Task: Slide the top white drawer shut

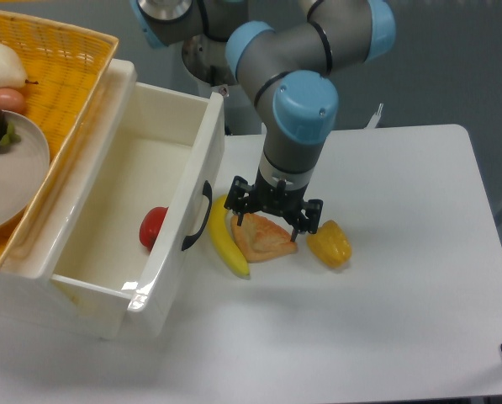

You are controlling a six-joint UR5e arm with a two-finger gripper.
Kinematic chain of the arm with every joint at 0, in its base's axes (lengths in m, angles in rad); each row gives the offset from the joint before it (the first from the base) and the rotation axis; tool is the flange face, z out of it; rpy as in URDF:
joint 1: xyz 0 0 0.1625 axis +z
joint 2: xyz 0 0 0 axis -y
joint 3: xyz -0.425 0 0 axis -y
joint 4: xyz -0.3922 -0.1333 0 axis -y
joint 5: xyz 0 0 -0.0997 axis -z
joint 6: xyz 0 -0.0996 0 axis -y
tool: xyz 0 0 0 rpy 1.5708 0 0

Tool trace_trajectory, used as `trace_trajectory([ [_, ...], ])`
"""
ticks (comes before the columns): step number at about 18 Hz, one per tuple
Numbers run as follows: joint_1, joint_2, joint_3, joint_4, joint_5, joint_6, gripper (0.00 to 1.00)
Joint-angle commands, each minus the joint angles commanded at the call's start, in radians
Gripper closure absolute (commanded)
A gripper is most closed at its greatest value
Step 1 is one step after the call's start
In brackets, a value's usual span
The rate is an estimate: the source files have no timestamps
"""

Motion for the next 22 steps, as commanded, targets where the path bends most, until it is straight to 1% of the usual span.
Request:
trace_trajectory([
  [2,0.002,-0.017,0.0,0.0,0.02,0.006,0.0],
  [13,-0.005,-0.092,-0.009,-0.008,0.006,0.002,0.0],
  [15,-0.005,-0.098,-0.009,-0.009,-0.024,0.003,0.0],
  [19,-0.006,-0.114,-0.011,-0.012,-0.027,-0.002,0.0],
  [22,-0.008,-0.114,-0.014,-0.015,-0.034,-0.002,0.0],
])
